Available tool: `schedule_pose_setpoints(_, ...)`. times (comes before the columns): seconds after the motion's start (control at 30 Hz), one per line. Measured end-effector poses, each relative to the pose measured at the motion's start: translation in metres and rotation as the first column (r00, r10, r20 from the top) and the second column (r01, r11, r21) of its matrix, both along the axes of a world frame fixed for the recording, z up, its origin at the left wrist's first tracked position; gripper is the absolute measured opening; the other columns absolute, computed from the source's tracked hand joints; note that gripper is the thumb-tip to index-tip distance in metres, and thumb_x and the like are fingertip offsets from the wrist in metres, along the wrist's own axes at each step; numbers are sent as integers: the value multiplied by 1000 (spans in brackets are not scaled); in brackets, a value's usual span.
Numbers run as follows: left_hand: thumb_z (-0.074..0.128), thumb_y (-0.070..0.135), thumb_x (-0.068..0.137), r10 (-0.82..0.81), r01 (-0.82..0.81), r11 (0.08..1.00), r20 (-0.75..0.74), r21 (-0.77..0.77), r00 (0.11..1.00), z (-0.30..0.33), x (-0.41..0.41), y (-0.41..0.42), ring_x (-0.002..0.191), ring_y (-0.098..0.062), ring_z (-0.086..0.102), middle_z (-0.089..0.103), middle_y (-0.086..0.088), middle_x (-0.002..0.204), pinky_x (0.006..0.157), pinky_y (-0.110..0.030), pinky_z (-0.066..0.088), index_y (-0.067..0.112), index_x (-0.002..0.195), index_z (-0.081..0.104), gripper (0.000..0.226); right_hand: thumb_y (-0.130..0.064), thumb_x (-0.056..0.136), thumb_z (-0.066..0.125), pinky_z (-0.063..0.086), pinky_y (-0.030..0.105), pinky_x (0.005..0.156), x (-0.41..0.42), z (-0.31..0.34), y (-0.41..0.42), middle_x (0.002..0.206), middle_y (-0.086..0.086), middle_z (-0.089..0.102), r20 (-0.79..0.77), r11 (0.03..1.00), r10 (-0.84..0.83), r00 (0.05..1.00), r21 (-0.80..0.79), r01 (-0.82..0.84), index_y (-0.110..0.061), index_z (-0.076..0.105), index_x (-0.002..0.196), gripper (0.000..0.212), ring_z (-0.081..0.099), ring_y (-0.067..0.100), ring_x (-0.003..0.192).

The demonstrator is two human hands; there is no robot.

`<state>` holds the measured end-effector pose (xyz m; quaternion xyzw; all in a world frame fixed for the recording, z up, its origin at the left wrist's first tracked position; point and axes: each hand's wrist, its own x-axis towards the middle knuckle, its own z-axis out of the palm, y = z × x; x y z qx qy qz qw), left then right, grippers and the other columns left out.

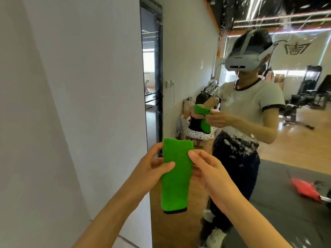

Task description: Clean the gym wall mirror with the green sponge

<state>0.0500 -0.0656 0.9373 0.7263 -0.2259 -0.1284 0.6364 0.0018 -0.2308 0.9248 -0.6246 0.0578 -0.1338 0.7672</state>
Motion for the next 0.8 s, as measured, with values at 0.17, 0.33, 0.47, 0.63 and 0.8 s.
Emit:
schedule_pose_setpoints(0.17,82,34,71,117,-118,993,-65,0,991,16,12,-21,96,-13,73,72,2,110,81,-27,61,24,128,52,66,-20,76,74,60,29,76,-5,12,-18,106,-4,75,153,993,104,983,-62,-96,-30,54,128,57,73,17,97)
schedule_pose_setpoints(0.33,80,33,57,114,-137,982,-175,-130,978,31,19,-32,86,-21,77,75,-14,107,66,-25,61,19,126,49,76,-3,80,79,54,21,86,-3,9,-43,114,-11,68,220,876,156,963,-481,-32,-38,53,133,68,65,6,107)
schedule_pose_setpoints(0.47,76,38,66,28,-36,994,-82,-100,996,35,21,-38,88,-15,76,77,-8,104,70,-22,59,27,122,59,59,-27,83,72,54,24,83,7,16,-59,96,-6,71,299,859,91,950,-507,77,-36,64,123,41,67,11,95)
schedule_pose_setpoints(0.63,84,54,66,-58,20,977,170,214,984,33,29,-47,102,-5,69,71,12,112,88,-27,59,41,116,63,56,-34,77,70,48,15,69,17,20,-63,71,-15,61,369,858,49,928,-492,151,-27,71,106,31,59,2,71)
schedule_pose_setpoints(0.8,60,52,80,-177,109,960,259,257,950,49,40,-53,64,5,62,66,22,69,60,-12,45,36,97,67,25,-52,73,70,49,26,69,30,33,-61,76,-8,65,384,814,-82,920,-506,283,-33,77,98,32,60,14,78)
